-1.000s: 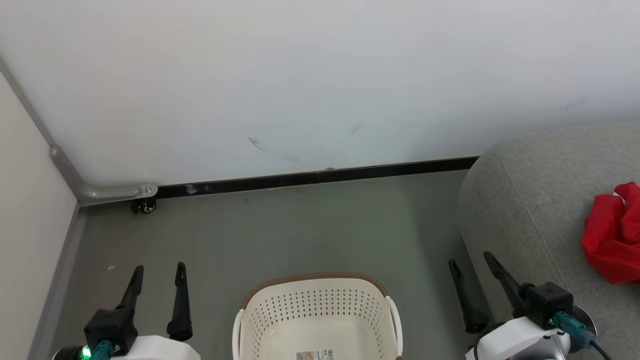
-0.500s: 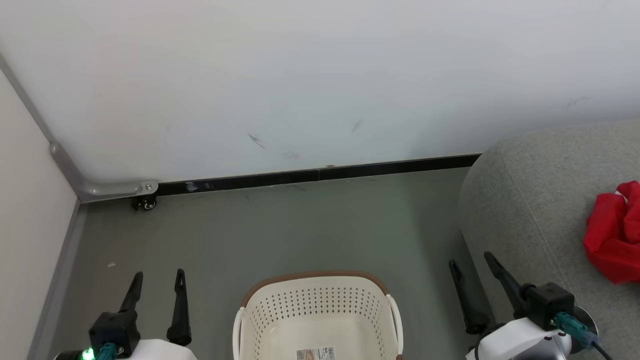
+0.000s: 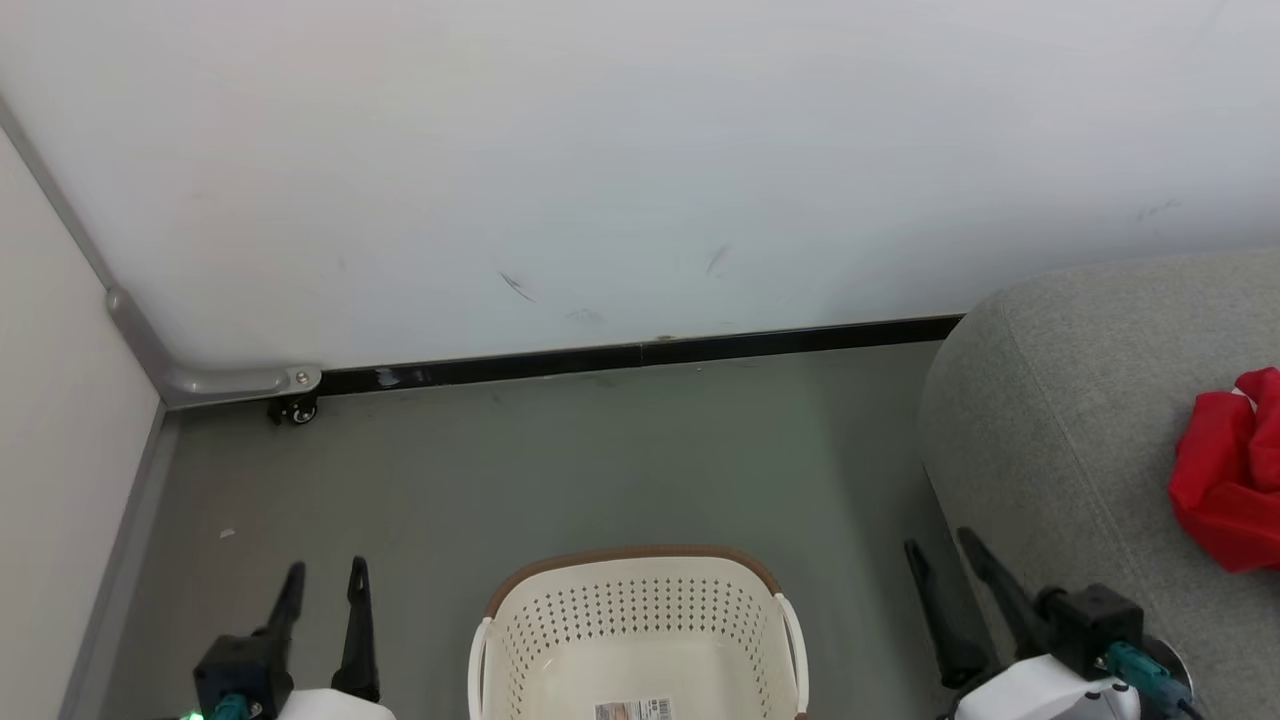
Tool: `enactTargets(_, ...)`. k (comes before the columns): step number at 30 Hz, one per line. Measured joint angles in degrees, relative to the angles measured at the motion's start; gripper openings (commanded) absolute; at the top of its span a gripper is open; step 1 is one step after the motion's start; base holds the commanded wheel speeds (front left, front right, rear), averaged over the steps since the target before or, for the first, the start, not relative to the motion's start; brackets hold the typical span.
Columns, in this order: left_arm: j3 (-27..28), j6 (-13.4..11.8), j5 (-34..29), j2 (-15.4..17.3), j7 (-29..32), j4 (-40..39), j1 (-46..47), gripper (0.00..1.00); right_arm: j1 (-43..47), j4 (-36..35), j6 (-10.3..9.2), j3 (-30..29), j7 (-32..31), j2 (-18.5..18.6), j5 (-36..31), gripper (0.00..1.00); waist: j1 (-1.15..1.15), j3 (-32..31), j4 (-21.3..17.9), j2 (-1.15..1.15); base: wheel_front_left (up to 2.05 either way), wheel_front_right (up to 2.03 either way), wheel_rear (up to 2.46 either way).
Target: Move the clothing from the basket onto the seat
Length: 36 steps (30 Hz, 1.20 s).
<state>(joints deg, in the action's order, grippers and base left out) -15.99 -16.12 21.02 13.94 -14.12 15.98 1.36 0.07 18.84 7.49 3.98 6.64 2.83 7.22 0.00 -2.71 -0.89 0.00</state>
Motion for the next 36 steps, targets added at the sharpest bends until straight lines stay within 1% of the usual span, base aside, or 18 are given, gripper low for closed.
enactTargets(5,-0.82,0.07,0.01,-1.78,0.07,2.86,-1.88,0.00,2.52,3.05,0.00,0.22,-0.08,-0.21,0.01,0.00,0.00,-0.01,0.01,0.00,0.00,0.00,0.00)
enactTargets(8,-0.47,0.55,0.92,-2.07,0.66,2.94,-2.27,0.00,2.83,3.32,0.00,0.07,-0.08,-0.27,0.80,0.00,0.00,0.01,0.02,0.00,0.00,0.00,0.00)
enactTargets(17,1.82,2.31,7.93,-2.91,2.67,3.03,-2.25,0.00,1.85,3.52,0.00,-2.13,-1.66,-0.37,7.70,0.00,0.00,0.21,0.12,0.00,0.00,0.00,0.00)
enactTargets(18,1.82,2.31,7.93,-2.91,2.67,3.03,-2.25,0.00,1.85,3.52,0.00,-2.13,-1.66,-0.37,7.70,0.00,0.00,0.21,0.12,0.00,0.00,0.00,0.00)
enactTargets(20,2.27,3.00,10.66,-3.23,3.20,2.98,-2.25,0.00,1.67,3.69,0.00,-2.66,-2.31,-0.38,11.10,0.00,0.01,0.31,0.16,0.00,0.00,0.00,0.00)
enactTargets(21,2.27,3.00,10.66,-3.23,3.20,2.98,-2.25,0.00,1.67,3.69,0.00,-2.66,-2.31,-0.38,11.10,0.00,0.01,0.31,0.16,0.00,0.00,0.00,0.00)
enactTargets(24,2.99,3.60,12.43,-3.44,3.70,2.83,-2.24,0.00,1.23,3.57,0.00,-2.82,-2.72,-0.38,14.74,0.00,0.03,0.41,0.19,0.00,0.00,0.00,0.00)
enactTargets(26,3.47,4.11,13.96,-3.60,4.35,2.69,-2.23,0.00,1.13,3.49,0.00,-2.90,-3.12,-0.40,16.66,0.00,0.07,0.47,0.21,0.00,0.00,0.00,0.00)
enactTargets(27,3.88,4.64,15.13,-3.76,4.71,2.63,-2.22,0.00,1.08,3.37,0.00,-3.16,-3.18,-0.40,18.22,0.00,0.14,0.50,0.22,0.00,0.00,0.00,0.00)
enactTargets(31,4.79,5.43,18.04,-4.12,5.61,2.43,-2.21,0.00,1.06,3.12,0.00,-3.60,-3.81,-0.40,21.37,0.00,0.32,0.52,0.24,0.00,0.00,0.00,0.00)
enactTargets(32,4.79,5.43,18.04,-4.12,5.61,2.43,-2.21,0.00,1.06,3.12,0.00,-3.60,-3.81,-0.40,21.37,0.00,0.32,0.52,0.24,0.00,0.00,0.00,0.00)
enactTargets(33,5.26,5.72,19.18,-4.35,6.12,2.32,-2.20,0.00,1.04,2.97,0.00,-3.79,-4.22,-0.41,22.96,0.00,0.43,0.51,0.25,0.00,0.00,0.00,0.00)
enactTargets(36,5.87,6.65,21.51,-4.77,6.62,2.16,-2.19,0.00,0.97,2.60,0.00,-4.09,-4.82,-0.41,25.48,0.00,0.58,0.46,0.27,0.00,0.00,0.00,0.00)
